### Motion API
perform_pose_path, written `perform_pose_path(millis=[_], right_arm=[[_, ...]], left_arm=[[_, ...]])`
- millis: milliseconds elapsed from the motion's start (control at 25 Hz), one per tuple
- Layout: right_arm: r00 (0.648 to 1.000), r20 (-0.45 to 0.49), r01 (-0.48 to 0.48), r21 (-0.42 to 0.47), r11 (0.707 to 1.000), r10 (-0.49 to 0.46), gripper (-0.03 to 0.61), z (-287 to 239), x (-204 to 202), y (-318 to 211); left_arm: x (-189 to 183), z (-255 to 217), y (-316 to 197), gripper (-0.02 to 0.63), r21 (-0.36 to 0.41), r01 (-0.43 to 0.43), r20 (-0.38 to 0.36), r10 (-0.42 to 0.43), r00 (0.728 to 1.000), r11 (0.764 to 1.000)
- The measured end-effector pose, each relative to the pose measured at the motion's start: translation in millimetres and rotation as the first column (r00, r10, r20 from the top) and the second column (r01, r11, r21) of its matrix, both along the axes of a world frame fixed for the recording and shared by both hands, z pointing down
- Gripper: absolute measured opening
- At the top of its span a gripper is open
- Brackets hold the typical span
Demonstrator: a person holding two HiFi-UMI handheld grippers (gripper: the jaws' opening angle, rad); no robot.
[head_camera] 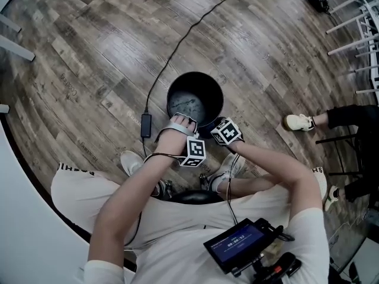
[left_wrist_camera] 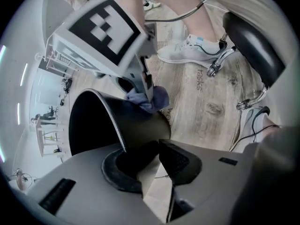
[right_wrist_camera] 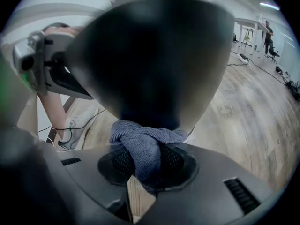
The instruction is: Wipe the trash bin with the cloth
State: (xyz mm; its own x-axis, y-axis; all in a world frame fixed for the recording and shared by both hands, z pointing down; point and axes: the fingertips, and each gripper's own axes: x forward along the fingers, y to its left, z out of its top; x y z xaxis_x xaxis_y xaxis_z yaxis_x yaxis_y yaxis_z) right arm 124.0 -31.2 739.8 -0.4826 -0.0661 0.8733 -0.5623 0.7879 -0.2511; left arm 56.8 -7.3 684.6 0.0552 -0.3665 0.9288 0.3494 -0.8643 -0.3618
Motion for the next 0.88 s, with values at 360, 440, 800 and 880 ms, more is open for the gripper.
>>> perform_pose_path(millis=[360,440,800,880], right_arm=[[0.994,-0.101,0.041,0.021,0.999,-0.039,0.100,102,8,-9],[0.994,-0.093,0.059,0.046,0.997,-0.055,0.100,112,7,-12],[0.994,-0.106,-0.005,-0.003,1.000,0.005,0.100,86,16,-6],[0.996,-0.086,0.032,-0.019,0.999,-0.034,0.100,66,6,-1]], left_arm=[[27,-2,2,0.101,-0.088,0.088,-0.142,-0.100,0.985,0.992],[33,-2,3,0.098,-0.109,0.095,-0.176,-0.113,0.978,0.990],[29,-1,7,0.131,-0.102,0.075,-0.153,-0.090,0.984,0.992],[18,-3,9,0.155,-0.108,0.076,-0.137,-0.091,0.986,0.991]])
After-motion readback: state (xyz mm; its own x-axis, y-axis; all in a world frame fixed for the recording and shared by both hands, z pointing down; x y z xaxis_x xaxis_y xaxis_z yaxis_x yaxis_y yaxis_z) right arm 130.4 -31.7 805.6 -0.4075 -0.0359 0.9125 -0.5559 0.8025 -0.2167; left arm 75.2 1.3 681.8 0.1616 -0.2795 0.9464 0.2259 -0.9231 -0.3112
